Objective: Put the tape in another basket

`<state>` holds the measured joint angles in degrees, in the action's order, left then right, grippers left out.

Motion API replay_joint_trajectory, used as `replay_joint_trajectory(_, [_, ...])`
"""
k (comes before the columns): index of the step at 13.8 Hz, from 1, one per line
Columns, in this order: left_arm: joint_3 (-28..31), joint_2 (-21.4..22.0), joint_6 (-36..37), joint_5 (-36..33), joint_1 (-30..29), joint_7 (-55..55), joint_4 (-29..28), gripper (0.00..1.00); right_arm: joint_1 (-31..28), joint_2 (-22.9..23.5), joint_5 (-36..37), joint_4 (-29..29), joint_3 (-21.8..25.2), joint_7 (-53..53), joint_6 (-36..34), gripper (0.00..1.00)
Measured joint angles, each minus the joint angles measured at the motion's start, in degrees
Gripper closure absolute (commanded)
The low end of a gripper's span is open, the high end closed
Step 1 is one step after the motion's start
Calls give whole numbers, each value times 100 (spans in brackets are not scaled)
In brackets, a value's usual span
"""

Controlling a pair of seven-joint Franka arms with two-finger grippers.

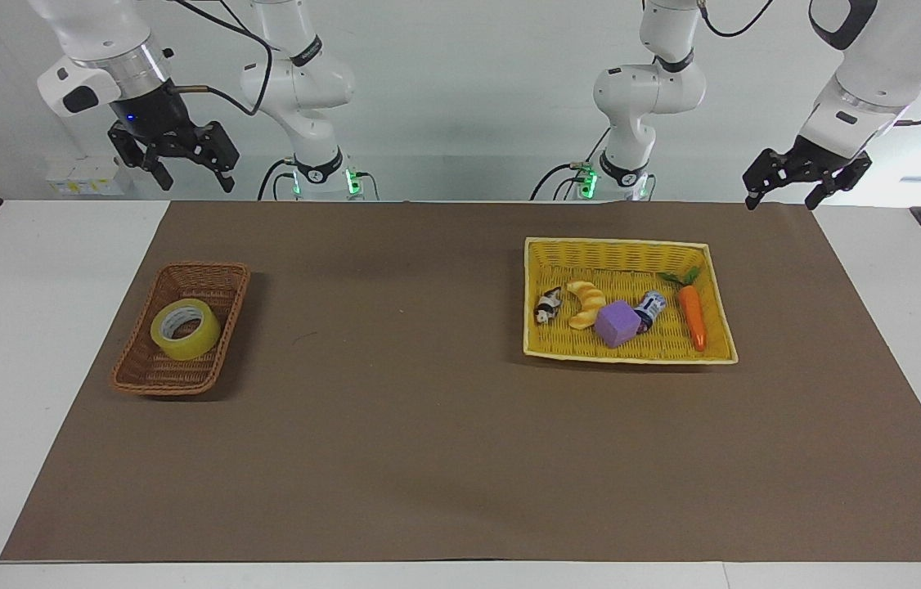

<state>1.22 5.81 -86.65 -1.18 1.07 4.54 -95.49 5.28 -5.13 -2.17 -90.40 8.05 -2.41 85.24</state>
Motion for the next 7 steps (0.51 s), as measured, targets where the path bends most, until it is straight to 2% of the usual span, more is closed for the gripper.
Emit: replay_joint_trajectory(7, [0,0,0,0,0,0,0,0,-27,0,113,0,1,58,10,0])
